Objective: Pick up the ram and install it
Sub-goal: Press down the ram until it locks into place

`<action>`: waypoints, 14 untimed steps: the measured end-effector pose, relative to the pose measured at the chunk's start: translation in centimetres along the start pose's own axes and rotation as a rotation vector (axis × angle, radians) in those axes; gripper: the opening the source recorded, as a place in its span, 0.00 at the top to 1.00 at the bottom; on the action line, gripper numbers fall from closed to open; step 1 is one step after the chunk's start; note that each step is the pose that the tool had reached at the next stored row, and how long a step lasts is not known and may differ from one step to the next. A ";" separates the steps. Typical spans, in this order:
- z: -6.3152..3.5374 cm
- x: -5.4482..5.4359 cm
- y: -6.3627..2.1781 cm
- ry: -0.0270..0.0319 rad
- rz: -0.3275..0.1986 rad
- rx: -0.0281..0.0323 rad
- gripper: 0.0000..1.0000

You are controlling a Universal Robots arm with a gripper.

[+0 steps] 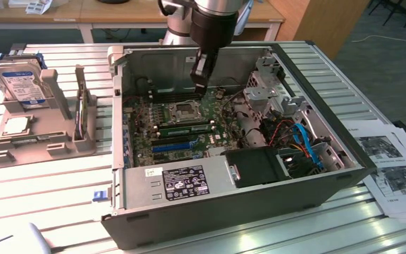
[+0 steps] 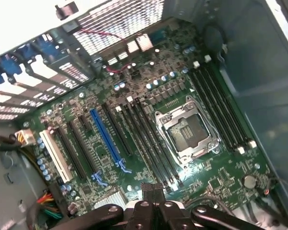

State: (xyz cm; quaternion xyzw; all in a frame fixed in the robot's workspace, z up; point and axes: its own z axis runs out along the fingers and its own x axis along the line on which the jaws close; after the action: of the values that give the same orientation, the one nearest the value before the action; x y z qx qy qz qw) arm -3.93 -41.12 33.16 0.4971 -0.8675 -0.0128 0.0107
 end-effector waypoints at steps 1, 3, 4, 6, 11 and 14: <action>0.00 0.0 0.00 -0.0006 0.018 -0.0001 0.90; 0.01 0.0 0.00 -0.0018 0.054 -0.0003 0.90; 0.01 0.0 0.00 -0.0023 0.072 -0.0004 0.90; 0.03 0.0 0.00 -0.0035 0.108 -0.0006 0.90; 0.06 0.0 -0.01 -0.0065 0.199 -0.0011 0.90; 0.08 0.0 -0.01 -0.0084 0.254 -0.0015 0.90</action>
State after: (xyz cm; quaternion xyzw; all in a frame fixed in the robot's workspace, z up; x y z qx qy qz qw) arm -3.93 -41.12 33.08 0.3830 -0.9236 -0.0141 0.0090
